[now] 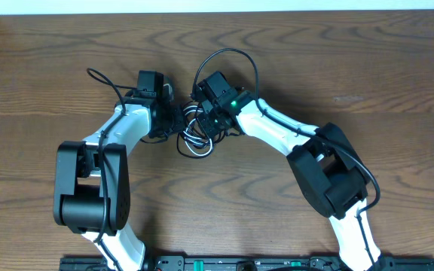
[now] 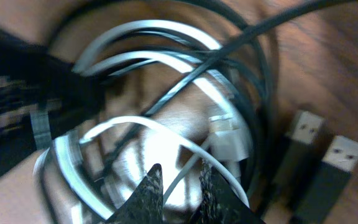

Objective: Untangle cables

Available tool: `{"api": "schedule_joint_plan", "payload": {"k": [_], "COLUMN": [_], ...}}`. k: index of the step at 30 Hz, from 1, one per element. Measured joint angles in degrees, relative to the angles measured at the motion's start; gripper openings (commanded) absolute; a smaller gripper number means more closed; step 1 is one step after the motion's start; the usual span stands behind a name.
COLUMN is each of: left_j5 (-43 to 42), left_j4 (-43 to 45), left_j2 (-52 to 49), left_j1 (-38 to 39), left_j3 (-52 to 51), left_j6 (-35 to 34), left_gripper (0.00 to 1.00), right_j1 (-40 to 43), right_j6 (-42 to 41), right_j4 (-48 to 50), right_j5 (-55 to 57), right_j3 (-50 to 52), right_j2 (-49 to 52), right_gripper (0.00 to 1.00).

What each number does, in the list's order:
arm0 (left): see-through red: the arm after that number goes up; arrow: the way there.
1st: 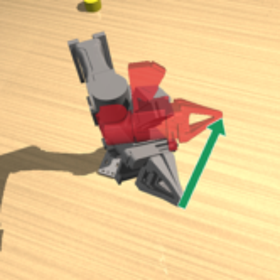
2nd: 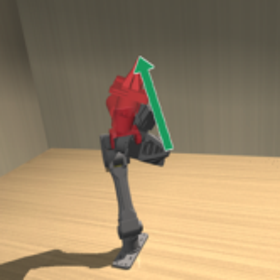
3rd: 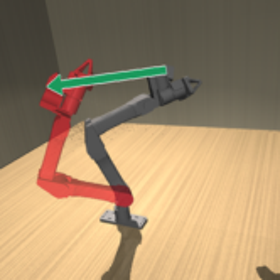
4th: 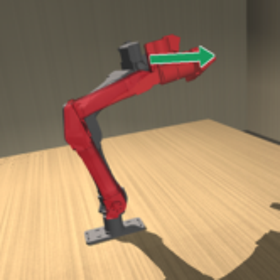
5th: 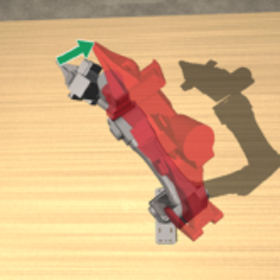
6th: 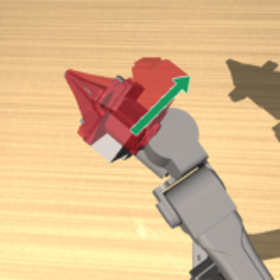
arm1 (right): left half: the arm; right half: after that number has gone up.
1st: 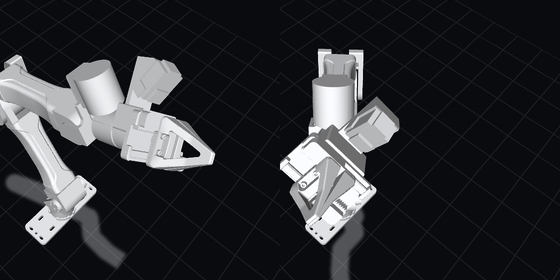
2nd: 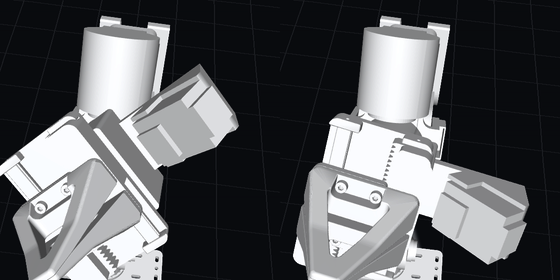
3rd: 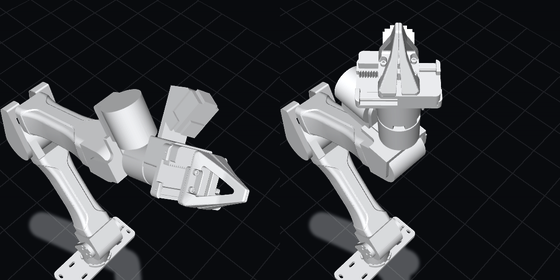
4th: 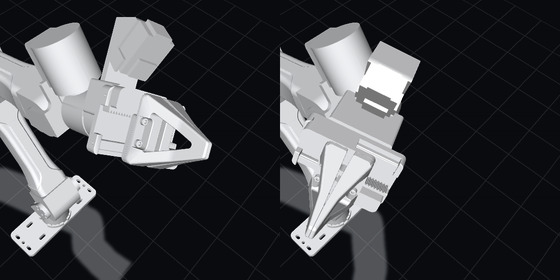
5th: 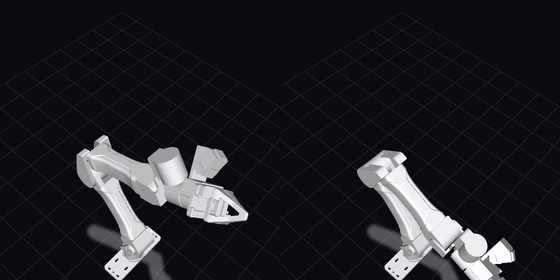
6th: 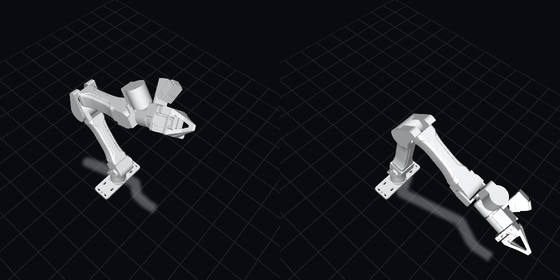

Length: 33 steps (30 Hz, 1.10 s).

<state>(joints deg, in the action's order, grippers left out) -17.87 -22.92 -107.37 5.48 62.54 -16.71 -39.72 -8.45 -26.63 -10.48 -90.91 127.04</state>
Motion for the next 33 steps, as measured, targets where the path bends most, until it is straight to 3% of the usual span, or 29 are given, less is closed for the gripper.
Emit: {"api": "schedule_joint_plan", "payload": {"k": [5, 11, 33], "left_j5": [0.0, 0.0, 0.0], "left_j4": [0.0, 0.1, 0.1], "left_j2": [0.0, 0.0, 0.0], "left_j1": [0.0, 0.0, 0.0], "left_j3": [0.0, 0.0, 0.0], "left_j6": [0.0, 0.0, 0.0], "left_gripper": [0.28, 0.28, 0.28], "right_j1": [0.0, 0.0, 0.6], "right_j6": [0.0, 1.9, 8.1], "right_j4": [2.1, 3.7, 7.2], "right_j5": [3.8, 5.2, 7.1], "right_j3": [0.0, 0.0, 1.7], "right_j2": [0.1, 0.1, 0.1], "right_gripper": [0.21, 0.31, 0.28]}}
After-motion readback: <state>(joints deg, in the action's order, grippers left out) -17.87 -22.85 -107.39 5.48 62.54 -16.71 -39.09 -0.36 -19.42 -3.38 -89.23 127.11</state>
